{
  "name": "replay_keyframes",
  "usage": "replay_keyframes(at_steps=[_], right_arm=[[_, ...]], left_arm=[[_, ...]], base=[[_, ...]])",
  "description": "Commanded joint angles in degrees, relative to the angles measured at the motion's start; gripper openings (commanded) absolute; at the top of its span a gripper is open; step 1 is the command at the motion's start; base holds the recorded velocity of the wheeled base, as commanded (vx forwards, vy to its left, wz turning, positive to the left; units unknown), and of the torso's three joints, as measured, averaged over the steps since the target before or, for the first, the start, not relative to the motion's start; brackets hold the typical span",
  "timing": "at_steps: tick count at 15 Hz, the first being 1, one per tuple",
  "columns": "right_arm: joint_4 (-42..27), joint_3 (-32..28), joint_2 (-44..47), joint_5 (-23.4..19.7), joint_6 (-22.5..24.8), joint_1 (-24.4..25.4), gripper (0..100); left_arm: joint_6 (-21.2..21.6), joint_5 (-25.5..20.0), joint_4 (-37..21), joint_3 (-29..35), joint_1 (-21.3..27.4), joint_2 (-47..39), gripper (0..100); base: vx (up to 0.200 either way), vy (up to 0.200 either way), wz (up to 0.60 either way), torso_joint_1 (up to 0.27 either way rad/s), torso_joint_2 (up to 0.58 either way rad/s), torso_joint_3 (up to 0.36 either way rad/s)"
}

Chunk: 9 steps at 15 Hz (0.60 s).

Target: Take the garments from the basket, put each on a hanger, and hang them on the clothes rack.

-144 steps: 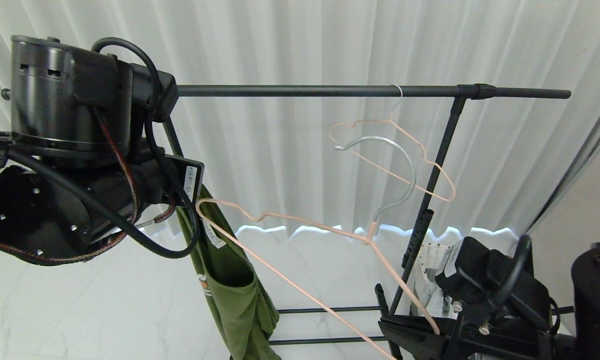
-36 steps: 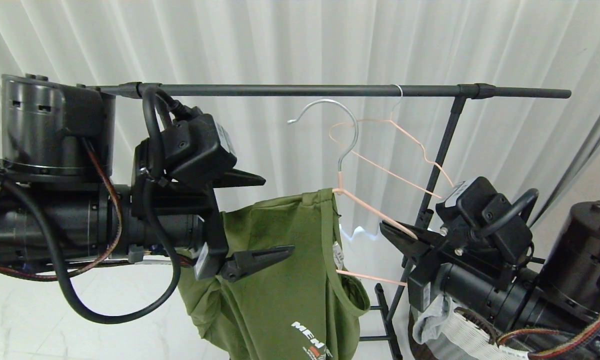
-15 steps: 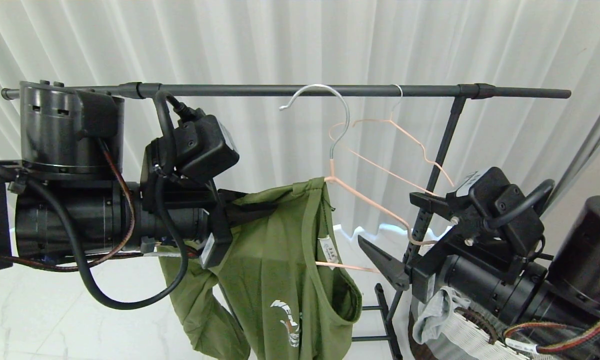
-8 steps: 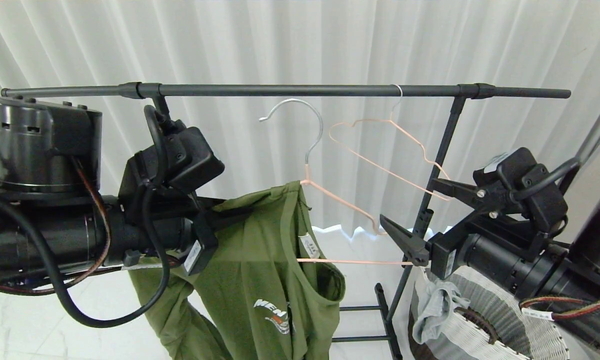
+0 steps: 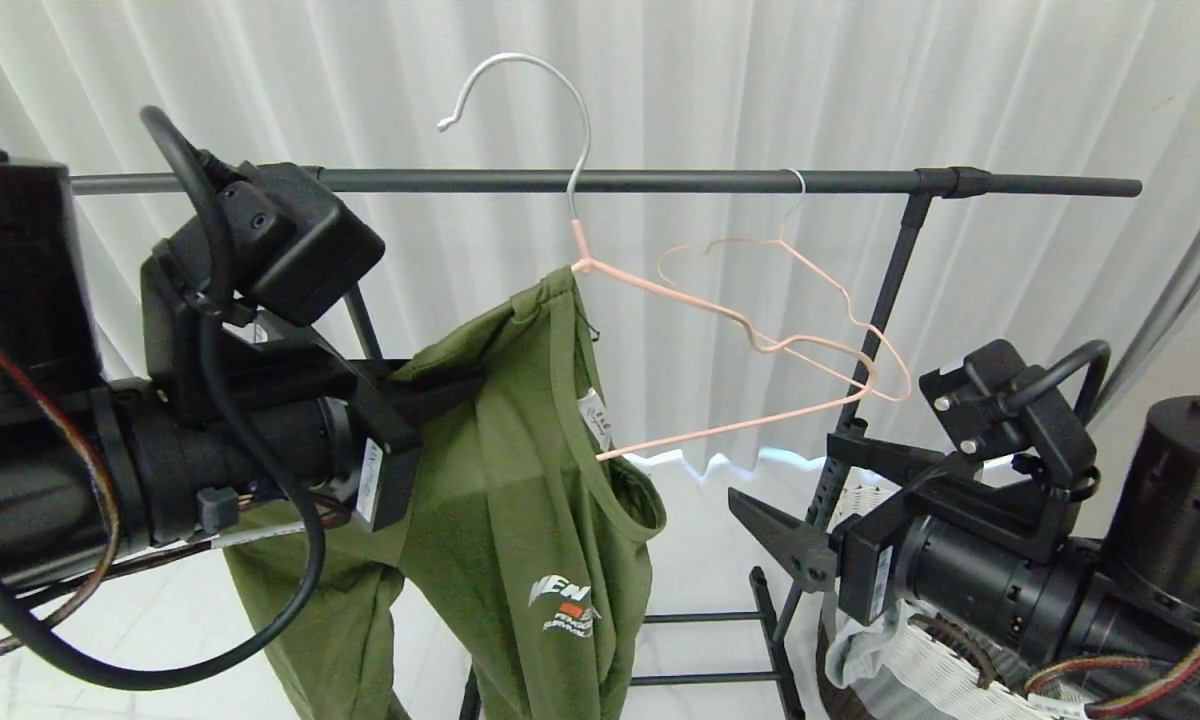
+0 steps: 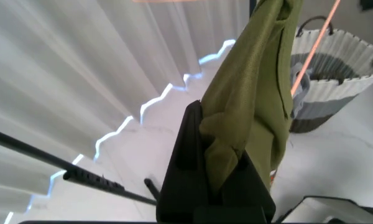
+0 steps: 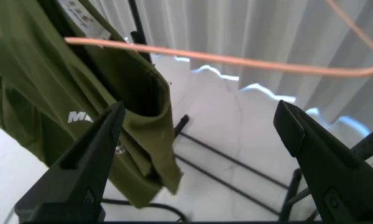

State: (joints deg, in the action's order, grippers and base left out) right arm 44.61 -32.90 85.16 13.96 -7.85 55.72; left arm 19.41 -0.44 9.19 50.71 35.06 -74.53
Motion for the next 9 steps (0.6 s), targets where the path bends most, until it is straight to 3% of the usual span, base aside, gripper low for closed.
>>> replay_keyframes(at_steps=[1,9], right_arm=[[-0.04,-0.67,2.99,0.02,-2.96,0.18,100],[5.05,-5.42,13.71,1.16,-5.07,1.05,100]], left_arm=[[0.02,0.0,0.3,0.0,0.18,1.41,0],[0.63,0.09,2.06,0.35,1.94,1.85,0]], base=[[0.0,0.0,0.0,0.0,0.0,0.0],[0.0,0.0,0.0,0.0,0.0,0.0]])
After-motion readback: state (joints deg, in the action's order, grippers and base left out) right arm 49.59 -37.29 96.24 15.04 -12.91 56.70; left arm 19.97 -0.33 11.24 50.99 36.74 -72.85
